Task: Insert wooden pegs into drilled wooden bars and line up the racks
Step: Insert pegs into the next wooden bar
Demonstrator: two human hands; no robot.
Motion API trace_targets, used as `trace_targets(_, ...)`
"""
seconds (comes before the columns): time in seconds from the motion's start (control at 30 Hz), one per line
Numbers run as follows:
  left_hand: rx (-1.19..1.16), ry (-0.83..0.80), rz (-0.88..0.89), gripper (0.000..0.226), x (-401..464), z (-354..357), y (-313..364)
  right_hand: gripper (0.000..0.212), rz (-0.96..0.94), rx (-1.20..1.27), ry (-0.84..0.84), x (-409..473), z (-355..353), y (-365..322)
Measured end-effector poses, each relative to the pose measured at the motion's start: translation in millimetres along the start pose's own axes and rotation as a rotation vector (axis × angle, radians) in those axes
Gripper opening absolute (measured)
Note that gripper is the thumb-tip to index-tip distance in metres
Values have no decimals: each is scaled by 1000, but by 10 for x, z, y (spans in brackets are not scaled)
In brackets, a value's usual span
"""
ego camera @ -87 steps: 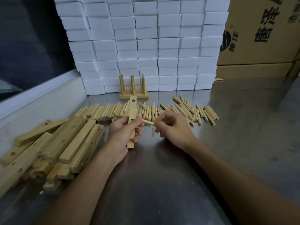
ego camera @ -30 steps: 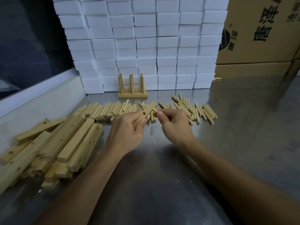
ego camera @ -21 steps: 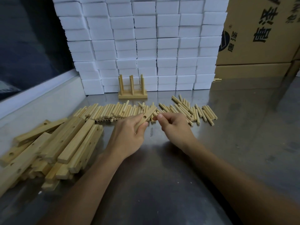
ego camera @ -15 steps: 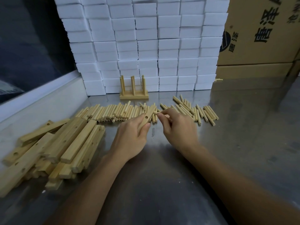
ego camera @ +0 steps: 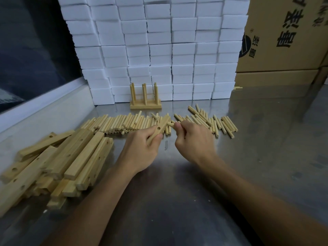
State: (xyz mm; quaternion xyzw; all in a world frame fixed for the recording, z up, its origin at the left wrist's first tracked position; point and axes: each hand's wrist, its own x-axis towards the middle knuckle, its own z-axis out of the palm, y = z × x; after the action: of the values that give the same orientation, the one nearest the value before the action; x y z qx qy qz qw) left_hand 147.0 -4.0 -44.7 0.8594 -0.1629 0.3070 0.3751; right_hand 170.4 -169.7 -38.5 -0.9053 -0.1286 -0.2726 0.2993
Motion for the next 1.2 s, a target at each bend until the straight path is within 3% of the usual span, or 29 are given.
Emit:
trace_targets(0.23,18,12,8,24,-8,39,-13,38,20,127,15,6,20,49)
trace_targets(0.37,1,-35,-106,12,-41,118,-12,38,27,148,-9,-17,68,109)
trace_targets(0.43,-59,-21,-175,26,-26,120,23,41,22,191,19,-23,61,120)
trace_targets(0.57,-263,78,-495,31,-2,65,52,44,70,209,152,7,6,179)
trace_targets(0.7,-652,217,-810,8,80,-12,14,22,143,-27,119,114,-60,405)
trace_targets(0.77,-778,255,-891,13,107,-36,11,17,136,-167,85,156,-86,482)
trace_targets(0.97,-881,283,-985,13,106,-43,-8,23,112,-269,11,227,-21,487)
trace_targets(1.2,-882,298,-936,12,94,3,-35,18,96,-318,-48,464,77,428)
